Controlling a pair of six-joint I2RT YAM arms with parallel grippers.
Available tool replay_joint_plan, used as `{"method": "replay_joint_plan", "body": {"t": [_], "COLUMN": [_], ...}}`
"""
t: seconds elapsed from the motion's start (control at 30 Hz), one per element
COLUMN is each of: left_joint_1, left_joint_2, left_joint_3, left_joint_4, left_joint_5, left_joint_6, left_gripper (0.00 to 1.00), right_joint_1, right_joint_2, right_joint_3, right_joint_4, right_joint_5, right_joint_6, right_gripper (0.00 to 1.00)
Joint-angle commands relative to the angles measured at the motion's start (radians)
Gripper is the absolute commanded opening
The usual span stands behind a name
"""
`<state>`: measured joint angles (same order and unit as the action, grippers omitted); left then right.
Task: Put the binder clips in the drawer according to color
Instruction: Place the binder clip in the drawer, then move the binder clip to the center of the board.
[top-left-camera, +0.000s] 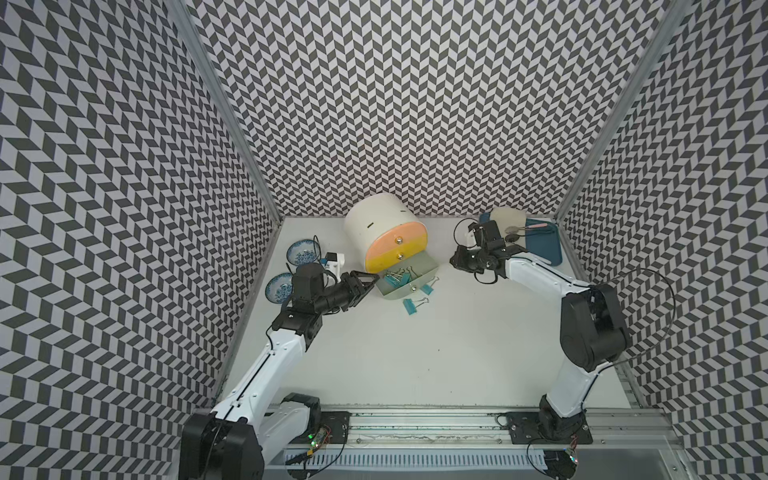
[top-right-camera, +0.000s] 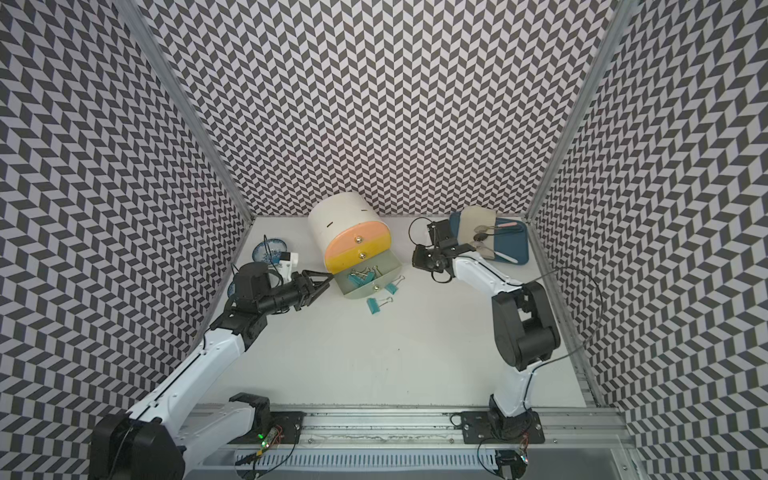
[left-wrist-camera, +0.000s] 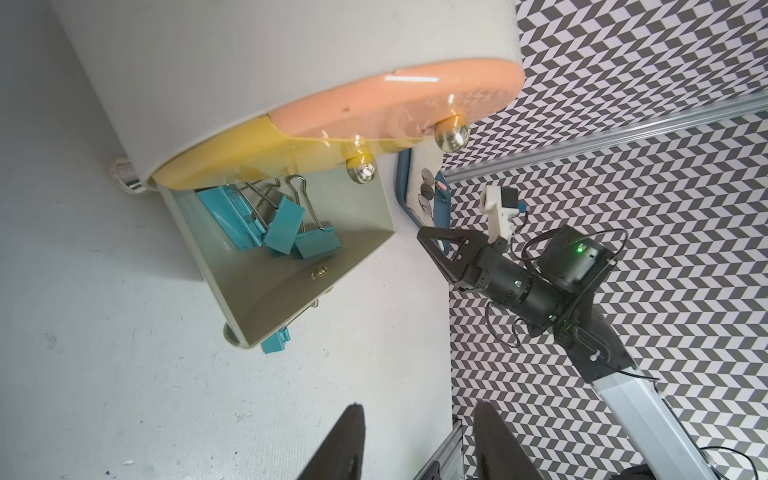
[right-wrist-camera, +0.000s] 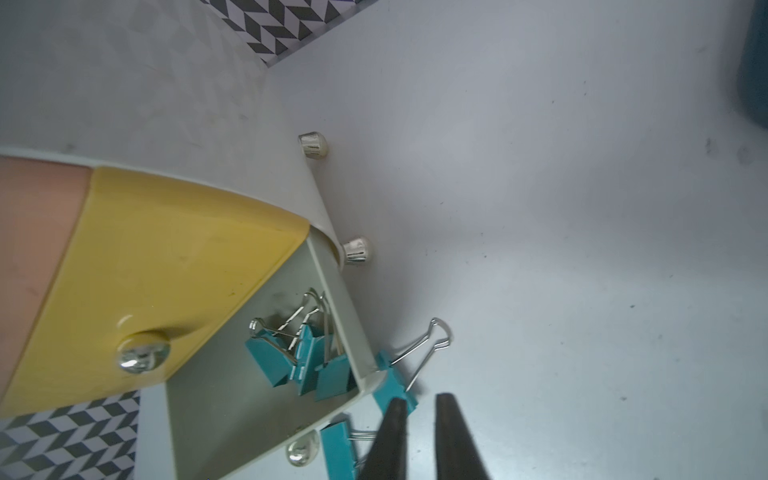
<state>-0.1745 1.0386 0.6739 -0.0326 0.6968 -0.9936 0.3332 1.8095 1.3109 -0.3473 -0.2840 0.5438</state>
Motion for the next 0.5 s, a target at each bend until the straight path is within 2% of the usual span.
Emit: {"method": "replay_joint_plan", "body": {"t": [0.0, 0.23, 0.47], "left_joint_1": [0.012, 0.022, 0.037], "left_joint_2": [-0.018, -0.022, -0.034], "left_joint_3": [0.019, 0.019, 0.007], "left_joint_4": [-0.024, -0.043, -0.056], "left_joint_5": [0.02, 0.022, 0.022], "left_joint_6": [0.026, 0.033, 0.035], "left_gripper": [0.47, 0.47, 0.47], "right_joint_1": [-0.008, -0.019, -0.022], "right_joint_2": [-0.012, 0.079, 0.166], "right_joint_3": [-0.035, -0.046, -0.036], "right_joint_4": [0.136, 0.231, 0.27], "right_joint_5": [-0.127, -0.244, -0.272], "right_joint_6": [0.066, 0.148, 0.188], "right_gripper": [0.0, 0.0, 0.0]}}
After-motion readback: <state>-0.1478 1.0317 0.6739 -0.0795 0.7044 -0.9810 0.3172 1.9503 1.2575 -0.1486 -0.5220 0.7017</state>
